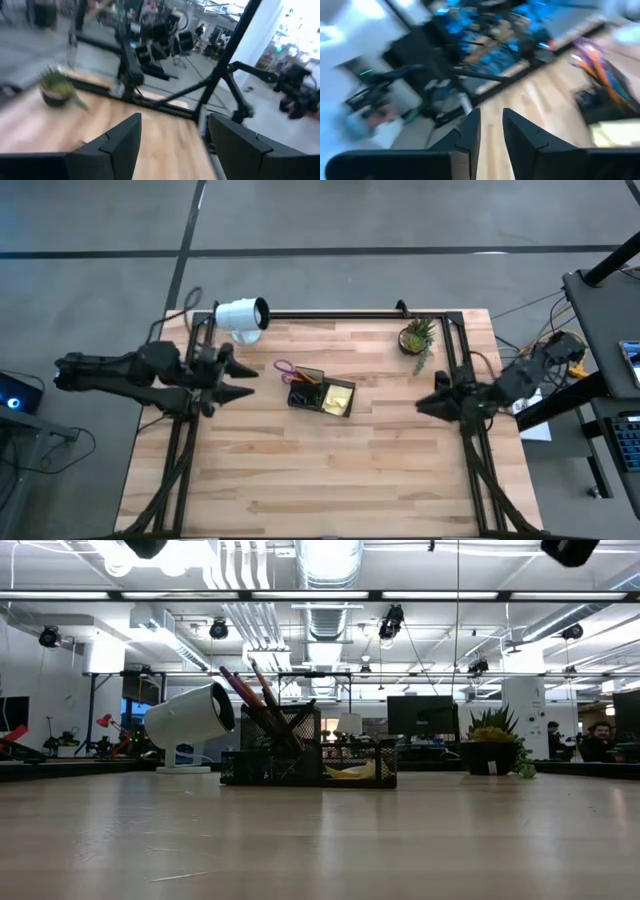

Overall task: Pick and place office supplies into organizer
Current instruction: Return to Home Position

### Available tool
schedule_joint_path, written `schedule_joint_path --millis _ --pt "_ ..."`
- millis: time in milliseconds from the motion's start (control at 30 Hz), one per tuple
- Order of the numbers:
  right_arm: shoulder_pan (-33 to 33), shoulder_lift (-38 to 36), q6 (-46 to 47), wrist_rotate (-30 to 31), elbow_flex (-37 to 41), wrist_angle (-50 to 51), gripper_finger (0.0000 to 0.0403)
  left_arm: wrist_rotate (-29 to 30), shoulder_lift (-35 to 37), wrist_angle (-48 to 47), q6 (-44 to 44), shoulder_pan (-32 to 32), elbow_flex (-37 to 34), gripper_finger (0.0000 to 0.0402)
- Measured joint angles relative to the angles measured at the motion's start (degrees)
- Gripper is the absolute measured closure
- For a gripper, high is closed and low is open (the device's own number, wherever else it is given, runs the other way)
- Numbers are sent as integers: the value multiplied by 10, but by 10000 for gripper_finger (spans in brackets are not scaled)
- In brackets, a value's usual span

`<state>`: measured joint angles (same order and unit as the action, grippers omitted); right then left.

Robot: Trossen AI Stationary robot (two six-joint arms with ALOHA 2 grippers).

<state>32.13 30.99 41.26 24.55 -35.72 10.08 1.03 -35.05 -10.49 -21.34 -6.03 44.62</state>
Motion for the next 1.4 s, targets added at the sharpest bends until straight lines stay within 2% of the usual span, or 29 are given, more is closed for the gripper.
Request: schedule_joint_path --millis 133,200,300,433,600,767,933,1033,1167,1267,1333,1400 --pt "-10 -104 -40 -8 50 -2 326 -9 26 2 68 28 -5 185" --pt "-14 -162 -56 -7 78 -3 326 -41 34 30 71 44 -29 185" --pt "-20 -231 -79 -8 116 -20 329 -90 43 129 59 65 -82 185" --pt "-21 -304 -108 -27 154 -19 333 -106 47 276 37 80 -168 185" --pt "-24 -306 -112 -65 178 -9 335 -109 -11 466 17 97 -258 185" --pt "-25 -309 -128 -77 199 3 335 -110 -38 543 -4 116 -323 185" --pt "-26 -310 -131 -64 201 58 335 -108 -7 625 -15 132 -394 185" --pt "-26 -310 -114 -66 189 111 335 -102 22 638 -9 143 -439 185" --pt "-25 -309 -71 -64 169 217 335 -82 73 523 -32 151 -440 185" --pt "-25 -309 -12 -64 164 241 335 -48 108 485 -31 155 -442 185" --pt "-25 -309 -26 -73 164 240 335 -36 129 475 -6 156 -442 185" --pt "-25 -309 -78 -96 165 228 335 -34 148 469 17 159 -442 185"
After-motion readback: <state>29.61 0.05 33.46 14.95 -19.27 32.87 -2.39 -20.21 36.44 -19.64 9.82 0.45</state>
